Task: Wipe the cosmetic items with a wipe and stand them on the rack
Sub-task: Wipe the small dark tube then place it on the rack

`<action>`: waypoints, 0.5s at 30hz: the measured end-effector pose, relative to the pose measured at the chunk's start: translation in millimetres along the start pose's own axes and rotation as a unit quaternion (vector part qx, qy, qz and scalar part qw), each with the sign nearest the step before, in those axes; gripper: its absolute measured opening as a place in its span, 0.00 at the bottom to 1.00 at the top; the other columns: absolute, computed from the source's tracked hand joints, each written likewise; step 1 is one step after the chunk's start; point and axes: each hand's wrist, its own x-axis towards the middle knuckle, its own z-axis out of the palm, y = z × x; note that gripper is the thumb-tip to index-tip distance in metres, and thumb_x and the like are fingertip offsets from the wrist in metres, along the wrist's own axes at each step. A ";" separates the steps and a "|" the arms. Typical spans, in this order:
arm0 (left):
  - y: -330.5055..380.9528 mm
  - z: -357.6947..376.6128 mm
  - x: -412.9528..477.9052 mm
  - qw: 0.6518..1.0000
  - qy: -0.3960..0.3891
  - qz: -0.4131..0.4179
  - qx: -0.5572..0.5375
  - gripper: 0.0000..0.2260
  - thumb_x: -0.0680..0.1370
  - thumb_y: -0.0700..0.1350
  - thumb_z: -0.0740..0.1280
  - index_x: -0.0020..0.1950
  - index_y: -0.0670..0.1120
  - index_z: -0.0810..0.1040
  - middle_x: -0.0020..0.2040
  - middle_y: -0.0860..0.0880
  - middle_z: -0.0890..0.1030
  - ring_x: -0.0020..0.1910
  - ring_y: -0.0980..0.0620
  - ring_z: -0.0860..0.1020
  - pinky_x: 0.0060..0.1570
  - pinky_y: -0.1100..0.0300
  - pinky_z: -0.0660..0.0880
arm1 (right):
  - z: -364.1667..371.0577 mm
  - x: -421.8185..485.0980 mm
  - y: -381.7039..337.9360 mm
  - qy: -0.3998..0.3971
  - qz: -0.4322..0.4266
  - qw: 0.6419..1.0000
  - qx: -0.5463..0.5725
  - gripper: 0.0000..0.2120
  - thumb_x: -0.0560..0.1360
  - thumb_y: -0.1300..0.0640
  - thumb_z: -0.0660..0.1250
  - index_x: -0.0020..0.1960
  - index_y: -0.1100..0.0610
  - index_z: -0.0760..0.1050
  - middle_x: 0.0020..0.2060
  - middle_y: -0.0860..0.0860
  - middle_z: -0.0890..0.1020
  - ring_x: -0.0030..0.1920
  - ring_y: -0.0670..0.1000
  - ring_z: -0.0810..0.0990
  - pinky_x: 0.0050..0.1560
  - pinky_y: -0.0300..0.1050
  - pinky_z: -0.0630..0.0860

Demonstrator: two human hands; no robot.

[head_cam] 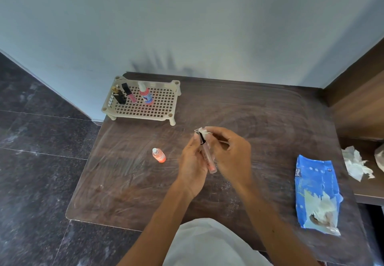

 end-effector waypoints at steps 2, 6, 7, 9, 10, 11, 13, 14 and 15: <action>-2.5 1.2 2.6 0.999 -0.020 0.007 -0.024 0.19 0.86 0.51 0.53 0.68 0.43 0.76 0.61 0.47 0.83 0.59 0.51 0.81 0.51 0.58 0.80 | 12.0 -6.6 4.7 0.019 -0.059 0.996 -0.069 0.10 0.78 0.61 0.70 0.57 0.53 0.84 0.51 0.44 0.86 0.51 0.40 0.83 0.55 0.40 0.80; 1.9 -1.7 6.4 0.995 -0.032 0.033 -0.087 0.16 0.86 0.50 0.52 0.63 0.45 0.76 0.69 0.47 0.78 0.69 0.49 0.76 0.64 0.50 0.75 | 8.1 -22.4 19.2 0.000 -0.081 0.991 -0.109 0.11 0.78 0.61 0.69 0.59 0.53 0.83 0.51 0.46 0.86 0.50 0.43 0.83 0.53 0.44 0.81; 2.7 -2.6 6.6 0.994 -0.029 0.039 -0.093 0.16 0.87 0.49 0.51 0.61 0.44 0.76 0.69 0.46 0.78 0.69 0.49 0.76 0.66 0.48 0.73 | 5.0 -27.2 22.7 -0.010 -0.086 0.989 -0.119 0.11 0.78 0.61 0.69 0.59 0.54 0.83 0.50 0.47 0.86 0.49 0.43 0.84 0.52 0.44 0.81; 0.6 -3.1 7.6 0.994 -0.027 0.048 -0.091 0.16 0.87 0.49 0.51 0.59 0.44 0.75 0.67 0.46 0.80 0.68 0.49 0.77 0.68 0.46 0.72 | 2.0 -34.0 24.7 -0.027 -0.092 0.985 -0.141 0.11 0.78 0.61 0.70 0.58 0.55 0.83 0.49 0.49 0.86 0.47 0.45 0.84 0.50 0.44 0.82; -1.7 -2.6 8.4 0.995 -0.024 0.051 -0.080 0.16 0.87 0.50 0.51 0.58 0.44 0.75 0.66 0.45 0.81 0.68 0.49 0.77 0.68 0.46 0.72 | 2.6 -33.1 24.2 -0.029 -0.092 0.985 -0.143 0.10 0.78 0.61 0.70 0.58 0.55 0.83 0.48 0.49 0.86 0.46 0.45 0.84 0.49 0.44 0.82; -4.0 -1.0 8.7 0.996 -0.020 0.053 -0.063 0.16 0.86 0.50 0.51 0.58 0.45 0.76 0.65 0.46 0.81 0.67 0.50 0.78 0.68 0.47 0.72 | 4.4 -29.9 22.1 -0.025 -0.090 0.986 -0.139 0.10 0.78 0.61 0.69 0.58 0.55 0.83 0.47 0.49 0.86 0.45 0.45 0.83 0.48 0.44 0.82; -10.1 3.4 9.0 0.998 -0.025 0.056 -0.034 0.17 0.86 0.51 0.52 0.59 0.45 0.77 0.64 0.47 0.82 0.68 0.51 0.77 0.65 0.51 0.73 | 9.1 -18.9 14.1 0.002 -0.080 0.988 -0.129 0.09 0.79 0.60 0.68 0.56 0.54 0.84 0.45 0.47 0.86 0.44 0.43 0.82 0.47 0.41 0.80; -11.0 7.1 8.8 0.997 -0.031 0.057 -0.032 0.18 0.86 0.51 0.52 0.61 0.44 0.77 0.65 0.47 0.81 0.68 0.51 0.76 0.63 0.54 0.75 | 10.9 -12.3 9.2 0.018 -0.075 0.990 -0.121 0.09 0.80 0.60 0.68 0.56 0.53 0.84 0.45 0.47 0.86 0.44 0.42 0.82 0.48 0.37 0.79; -9.4 10.6 9.7 0.997 -0.032 0.057 -0.039 0.18 0.86 0.51 0.52 0.62 0.43 0.77 0.65 0.47 0.81 0.69 0.52 0.76 0.62 0.56 0.75 | 12.3 -6.5 5.7 0.027 -0.068 0.991 -0.109 0.09 0.80 0.60 0.67 0.57 0.53 0.84 0.46 0.46 0.86 0.44 0.41 0.82 0.48 0.33 0.78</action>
